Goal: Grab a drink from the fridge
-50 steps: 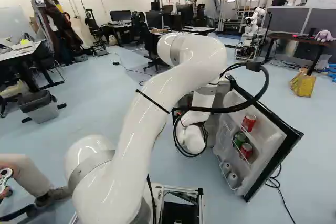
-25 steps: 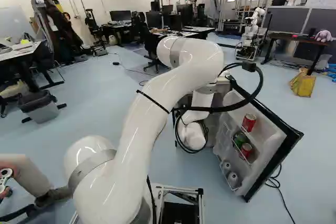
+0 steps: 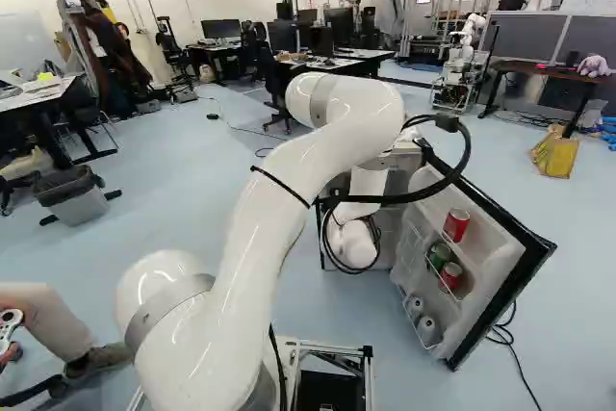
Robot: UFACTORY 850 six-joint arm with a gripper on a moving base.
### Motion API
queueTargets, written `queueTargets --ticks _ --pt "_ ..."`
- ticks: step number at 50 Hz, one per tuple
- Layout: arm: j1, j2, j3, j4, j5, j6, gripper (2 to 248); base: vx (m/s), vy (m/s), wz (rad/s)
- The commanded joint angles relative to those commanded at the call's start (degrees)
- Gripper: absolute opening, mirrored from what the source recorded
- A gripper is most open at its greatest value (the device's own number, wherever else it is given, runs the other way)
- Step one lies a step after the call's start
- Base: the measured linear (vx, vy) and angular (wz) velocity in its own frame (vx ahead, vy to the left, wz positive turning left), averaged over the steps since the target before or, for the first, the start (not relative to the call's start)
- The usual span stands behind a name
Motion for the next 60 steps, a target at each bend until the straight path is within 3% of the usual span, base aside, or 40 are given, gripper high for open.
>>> queueTargets --ticks 60 --pt "2.15 -3.15 -6.53 6.18 -9.99 0.00 247 0.000 0.000 0.000"
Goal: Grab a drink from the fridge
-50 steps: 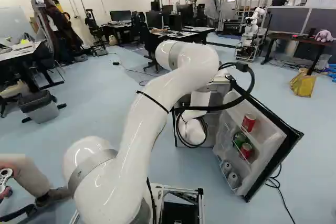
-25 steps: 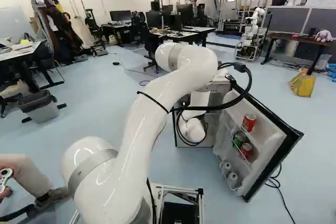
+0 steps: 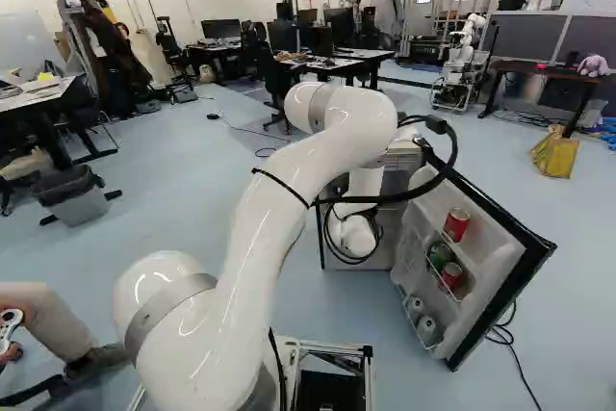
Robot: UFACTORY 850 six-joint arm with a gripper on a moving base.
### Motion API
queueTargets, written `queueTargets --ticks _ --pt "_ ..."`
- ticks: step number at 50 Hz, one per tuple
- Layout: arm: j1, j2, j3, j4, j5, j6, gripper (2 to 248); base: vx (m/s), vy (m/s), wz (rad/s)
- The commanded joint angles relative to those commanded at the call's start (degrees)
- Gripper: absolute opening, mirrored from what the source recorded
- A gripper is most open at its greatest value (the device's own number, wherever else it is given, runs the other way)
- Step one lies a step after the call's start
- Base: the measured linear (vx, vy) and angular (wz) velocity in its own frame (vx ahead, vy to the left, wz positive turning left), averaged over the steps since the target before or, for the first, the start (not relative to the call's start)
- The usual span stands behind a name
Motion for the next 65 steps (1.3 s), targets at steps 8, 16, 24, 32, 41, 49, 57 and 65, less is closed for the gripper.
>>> queueTargets --ticks 8,16,24,32,41,49,57,65 --pt "0.29 -0.49 -0.99 0.45 -0.78 0.00 247 0.000 0.000 0.000" --pt "0.62 -0.98 -1.98 0.53 -0.95 0.00 247 0.000 0.000 0.000" --pt "0.96 -1.46 -2.96 0.53 -0.95 0.00 247 0.000 0.000 0.000" --pt "1.30 -1.97 -3.98 0.53 -0.95 0.00 247 0.000 0.000 0.000" --pt "1.56 -2.47 -4.96 0.53 -0.95 0.00 247 0.000 0.000 0.000" --pt "1.83 -3.02 -6.06 0.53 -0.95 0.00 247 0.000 0.000 0.000" --pt "2.11 -3.62 -7.23 0.53 -0.95 0.00 247 0.000 0.000 0.000" --pt "2.39 -4.23 -8.43 0.53 -0.95 0.00 247 0.000 0.000 0.000"
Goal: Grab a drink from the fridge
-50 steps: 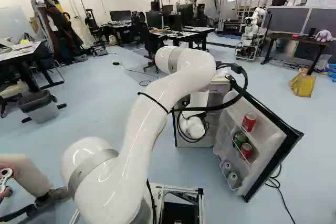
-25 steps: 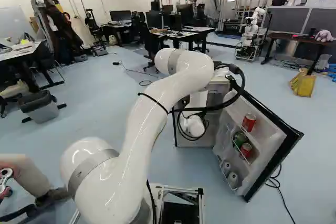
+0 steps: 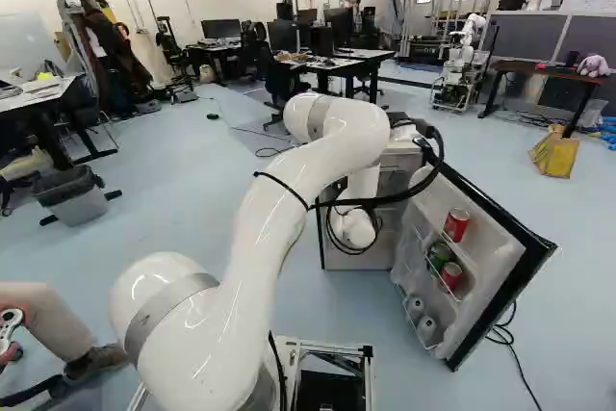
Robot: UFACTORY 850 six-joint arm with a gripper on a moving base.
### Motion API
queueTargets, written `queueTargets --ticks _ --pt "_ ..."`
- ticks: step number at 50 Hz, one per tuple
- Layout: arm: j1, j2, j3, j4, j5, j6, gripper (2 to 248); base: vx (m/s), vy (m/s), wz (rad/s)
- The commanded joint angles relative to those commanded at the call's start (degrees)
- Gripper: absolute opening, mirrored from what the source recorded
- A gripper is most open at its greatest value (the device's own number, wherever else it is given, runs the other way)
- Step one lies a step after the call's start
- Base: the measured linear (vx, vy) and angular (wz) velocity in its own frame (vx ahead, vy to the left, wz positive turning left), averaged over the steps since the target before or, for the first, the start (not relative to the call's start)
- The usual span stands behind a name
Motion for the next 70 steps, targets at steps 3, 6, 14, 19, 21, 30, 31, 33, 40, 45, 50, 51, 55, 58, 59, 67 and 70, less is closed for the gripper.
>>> queueTargets --ticks 3,6,14,19,21,30,31,33,40,45,50,51,55,58,59,67,70 --pt "0.10 -0.23 -0.45 0.00 -0.02 0.00 247 0.000 0.000 0.000" --pt "0.20 -0.47 -0.91 0.00 -0.11 0.00 247 0.000 0.000 0.000" --pt "0.47 -1.10 -2.14 0.00 -0.64 0.00 247 0.000 0.000 0.000" --pt "0.64 -1.50 -2.91 0.00 -1.12 0.00 247 0.000 0.000 0.000" --pt "0.70 -1.66 -3.22 0.00 -1.34 0.00 247 0.000 0.000 0.000" --pt "0.99 -2.38 -4.62 0.00 -2.32 0.00 247 0.000 0.000 0.000" --pt "1.03 -2.46 -4.78 0.00 -2.43 0.00 247 0.000 0.000 0.000" --pt "1.09 -2.62 -5.09 0.00 -2.65 0.00 247 0.000 0.000 0.000" --pt "1.19 -2.87 -5.57 0.00 -3.09 0.00 247 0.000 0.000 0.000" --pt "1.20 -2.92 -5.66 0.00 -3.16 0.00 247 0.000 0.000 0.000" --pt "1.21 -2.92 -5.67 0.00 -3.16 0.00 244 0.000 0.000 0.000" --pt "1.21 -2.92 -5.67 0.00 -3.16 0.00 244 0.000 0.000 0.000" --pt "1.21 -2.92 -5.67 0.00 -3.16 0.00 231 0.000 0.000 0.000" --pt "1.21 -2.92 -5.67 0.00 -3.16 0.00 231 0.000 0.000 0.000" --pt "1.21 -2.92 -5.67 0.00 -3.16 0.00 231 0.000 0.000 0.000" --pt "1.21 -2.92 -5.67 0.00 -3.16 0.00 215 0.000 0.000 0.000" --pt "1.21 -2.92 -5.67 0.00 -3.16 0.00 216 0.000 0.000 0.000"
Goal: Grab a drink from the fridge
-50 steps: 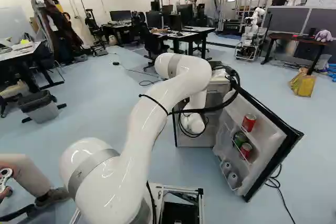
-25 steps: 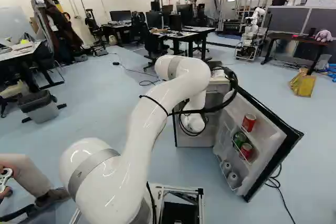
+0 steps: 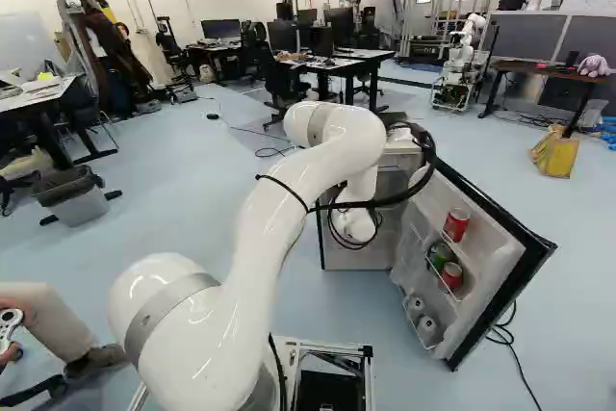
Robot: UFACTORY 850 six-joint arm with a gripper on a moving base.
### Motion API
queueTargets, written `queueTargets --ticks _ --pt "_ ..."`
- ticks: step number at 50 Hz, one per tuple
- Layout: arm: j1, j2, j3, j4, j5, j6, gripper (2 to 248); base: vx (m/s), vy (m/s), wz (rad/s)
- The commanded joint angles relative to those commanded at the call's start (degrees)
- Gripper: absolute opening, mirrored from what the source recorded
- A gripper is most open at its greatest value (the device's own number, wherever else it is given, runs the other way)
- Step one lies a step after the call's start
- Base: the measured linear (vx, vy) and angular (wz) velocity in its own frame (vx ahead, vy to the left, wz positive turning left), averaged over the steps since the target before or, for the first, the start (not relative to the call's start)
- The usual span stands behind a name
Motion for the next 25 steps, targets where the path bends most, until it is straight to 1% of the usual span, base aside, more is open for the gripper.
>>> queueTargets --ticks 11,25 --pt "0.04 -0.09 -0.18 0.00 0.00 0.00 216 0.000 0.000 0.000" --pt "0.30 -0.78 -1.50 0.00 0.00 0.00 216 0.000 0.000 0.000"
